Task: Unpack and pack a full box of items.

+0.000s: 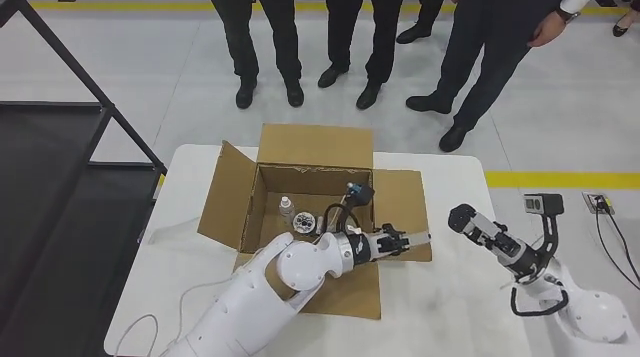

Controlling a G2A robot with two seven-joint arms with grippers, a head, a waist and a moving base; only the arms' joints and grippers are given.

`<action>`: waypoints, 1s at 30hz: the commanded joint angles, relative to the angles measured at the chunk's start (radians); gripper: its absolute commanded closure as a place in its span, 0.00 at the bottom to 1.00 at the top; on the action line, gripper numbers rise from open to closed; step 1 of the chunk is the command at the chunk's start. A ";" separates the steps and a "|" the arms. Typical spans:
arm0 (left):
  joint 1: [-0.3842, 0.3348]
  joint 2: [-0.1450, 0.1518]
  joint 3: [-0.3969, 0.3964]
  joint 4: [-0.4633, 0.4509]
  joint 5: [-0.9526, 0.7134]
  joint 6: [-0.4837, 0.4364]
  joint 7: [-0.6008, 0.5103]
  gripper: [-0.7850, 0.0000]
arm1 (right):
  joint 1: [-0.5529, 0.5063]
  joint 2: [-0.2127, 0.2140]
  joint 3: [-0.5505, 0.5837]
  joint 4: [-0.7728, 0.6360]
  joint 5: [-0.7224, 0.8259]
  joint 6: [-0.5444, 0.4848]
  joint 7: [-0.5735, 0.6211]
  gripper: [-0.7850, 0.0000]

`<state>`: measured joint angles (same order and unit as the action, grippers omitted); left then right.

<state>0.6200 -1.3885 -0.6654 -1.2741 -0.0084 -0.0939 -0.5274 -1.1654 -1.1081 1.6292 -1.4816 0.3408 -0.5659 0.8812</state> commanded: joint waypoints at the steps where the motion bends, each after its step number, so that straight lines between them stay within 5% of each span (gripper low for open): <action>1: -0.001 -0.005 0.003 0.013 0.004 -0.011 -0.004 0.00 | 0.025 0.000 -0.017 0.017 -0.020 0.022 -0.011 0.00; 17: 0.094 0.024 -0.099 -0.055 0.075 -0.142 -0.072 0.00 | 0.258 -0.019 -0.182 0.290 -0.009 0.081 -0.001 0.00; 30: 0.151 0.041 -0.175 -0.143 0.117 -0.156 -0.076 0.00 | 0.314 -0.021 -0.244 0.349 -0.069 0.100 0.018 0.00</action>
<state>0.7635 -1.3508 -0.8265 -1.4031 0.1047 -0.2479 -0.6081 -0.8515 -1.1294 1.3854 -1.1333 0.2724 -0.4663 0.9001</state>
